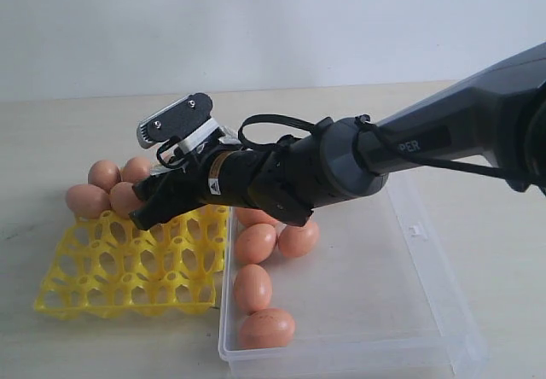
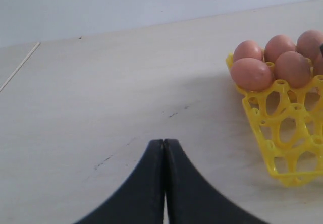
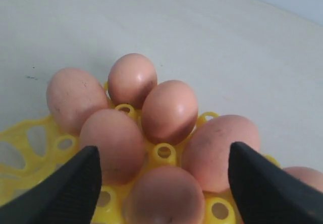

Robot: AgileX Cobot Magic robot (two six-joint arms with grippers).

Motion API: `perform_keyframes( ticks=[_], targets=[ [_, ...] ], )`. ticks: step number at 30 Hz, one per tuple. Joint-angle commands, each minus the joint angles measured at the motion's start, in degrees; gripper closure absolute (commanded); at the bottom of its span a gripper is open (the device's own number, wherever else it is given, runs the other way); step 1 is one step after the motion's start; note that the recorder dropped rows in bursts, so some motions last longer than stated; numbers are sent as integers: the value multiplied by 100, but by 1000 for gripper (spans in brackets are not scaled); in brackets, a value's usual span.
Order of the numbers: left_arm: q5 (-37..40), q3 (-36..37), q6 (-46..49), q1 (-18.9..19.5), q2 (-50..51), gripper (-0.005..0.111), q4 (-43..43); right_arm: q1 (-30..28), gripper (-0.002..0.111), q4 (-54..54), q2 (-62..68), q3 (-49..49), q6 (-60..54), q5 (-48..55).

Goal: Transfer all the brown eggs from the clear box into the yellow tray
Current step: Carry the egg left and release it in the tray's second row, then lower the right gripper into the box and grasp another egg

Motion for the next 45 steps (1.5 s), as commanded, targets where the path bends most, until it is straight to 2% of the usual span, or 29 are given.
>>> perform_keyframes(
  ticks=[1,5,7,12,15,18,21,24,26,28,32,45],
  targets=[
    [-52,-23,-28,-32,-32,107,-14,-22,45,-137,-362,-38,-4,530],
    [-52,-23,-28,-32,-32,107,-14,-62,62,-209,-1127,-38,-4,2086],
    [-52,-23,-28,-32,-32,107,-14,-62,67,-238,-1497,-38,7,3040],
    [-52,-23,-28,-32,-32,107,-14,-62,68,-463,-2189,-28,-4,5146],
    [-52,-23,-28,-32,-32,107,-14,-62,63,-463,-2435,177,-118,5604],
    [-52,-23,-28,-32,-32,107,-14,-62,54,-334,-2629,638,-118,5537],
    [-52,-23,-28,-32,-32,107,-14,-175,45,71,-2743,1460,118,4754],
    [-52,-23,-28,-32,-32,107,-14,-252,45,671,-2732,1860,278,4231],
    [-52,-23,-28,-32,-32,107,-14,-401,45,1086,-2707,1981,1233,3960],
    [-52,-23,-28,-32,-32,107,-14,-510,45,1131,-2674,2021,1803,3584],
    [-52,-23,-28,-32,-32,107,-14,-759,45,1232,-2483,2021,2329,3542],
    [-52,-23,-28,-32,-32,107,-14,-799,45,1582,-1600,1958,2944,2662]
  ],
)
